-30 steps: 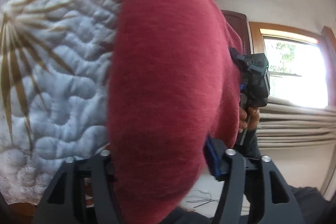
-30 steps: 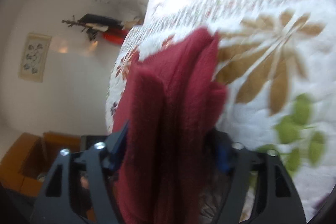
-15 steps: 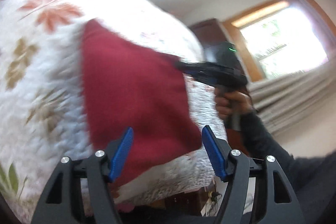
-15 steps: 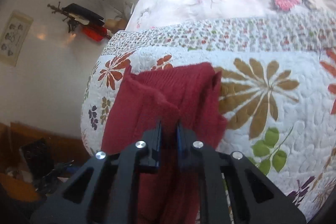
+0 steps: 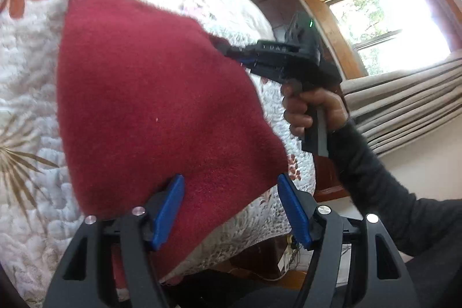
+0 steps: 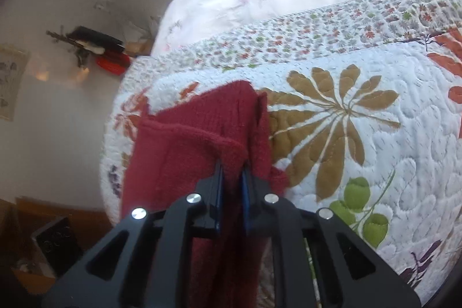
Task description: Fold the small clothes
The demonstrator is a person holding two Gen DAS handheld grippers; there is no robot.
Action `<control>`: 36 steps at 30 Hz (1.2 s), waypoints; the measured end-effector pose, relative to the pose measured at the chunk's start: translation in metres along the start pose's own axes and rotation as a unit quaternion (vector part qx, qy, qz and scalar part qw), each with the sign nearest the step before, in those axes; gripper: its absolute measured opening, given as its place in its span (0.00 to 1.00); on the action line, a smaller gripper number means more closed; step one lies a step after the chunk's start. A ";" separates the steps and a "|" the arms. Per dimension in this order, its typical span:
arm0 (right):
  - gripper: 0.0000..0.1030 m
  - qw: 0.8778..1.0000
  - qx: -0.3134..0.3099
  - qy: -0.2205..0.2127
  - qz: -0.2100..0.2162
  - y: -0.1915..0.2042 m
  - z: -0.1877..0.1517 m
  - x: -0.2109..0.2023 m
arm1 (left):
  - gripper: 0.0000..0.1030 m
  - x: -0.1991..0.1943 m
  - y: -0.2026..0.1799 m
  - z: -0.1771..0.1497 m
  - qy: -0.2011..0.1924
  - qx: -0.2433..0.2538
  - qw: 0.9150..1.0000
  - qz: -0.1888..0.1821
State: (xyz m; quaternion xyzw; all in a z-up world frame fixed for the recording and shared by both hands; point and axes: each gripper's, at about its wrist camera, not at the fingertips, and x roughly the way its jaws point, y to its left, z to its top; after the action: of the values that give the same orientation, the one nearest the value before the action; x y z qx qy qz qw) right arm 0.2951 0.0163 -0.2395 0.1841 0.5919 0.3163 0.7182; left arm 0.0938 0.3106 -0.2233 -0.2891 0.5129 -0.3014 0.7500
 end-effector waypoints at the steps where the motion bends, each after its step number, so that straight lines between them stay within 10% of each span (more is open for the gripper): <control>1: 0.22 1.000 -0.001 -0.006 0.006 0.002 0.000 -0.008 | 0.71 -0.009 0.000 0.001 -0.008 0.002 1.000 -0.001; 11: 0.23 0.993 -0.094 0.010 0.065 0.068 -0.079 -0.058 | 0.77 -0.030 0.013 0.029 -0.048 -0.027 0.998 -0.019; 14: 0.21 0.994 -0.089 0.055 0.031 0.054 -0.092 -0.022 | 0.85 -0.025 0.029 0.054 -0.067 -0.062 0.995 -0.047; 15: 0.02 0.994 -0.093 0.056 0.012 0.048 -0.094 -0.016 | 0.86 -0.021 0.035 0.060 -0.067 -0.073 0.994 -0.050; 21: 0.09 0.997 -0.067 0.028 -0.003 0.036 -0.101 -0.042 | 0.86 0.013 0.055 0.075 -0.017 -0.099 0.994 -0.034; 27: 0.17 0.994 -0.103 0.016 0.036 0.082 -0.138 -0.073 | 0.89 -0.048 0.029 0.047 -0.069 -0.057 0.996 -0.028; 36: 0.00 0.996 -0.045 0.047 -0.067 0.036 -0.152 -0.032 | 0.90 -0.006 0.042 -0.015 -0.005 -0.075 0.997 -0.015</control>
State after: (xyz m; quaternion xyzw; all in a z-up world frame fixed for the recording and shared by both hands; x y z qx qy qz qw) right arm 0.1360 0.0050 -0.2282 0.0966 0.6211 0.3023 0.7166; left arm 0.0848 0.3409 -0.2554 -0.3533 0.5257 -0.2720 0.7244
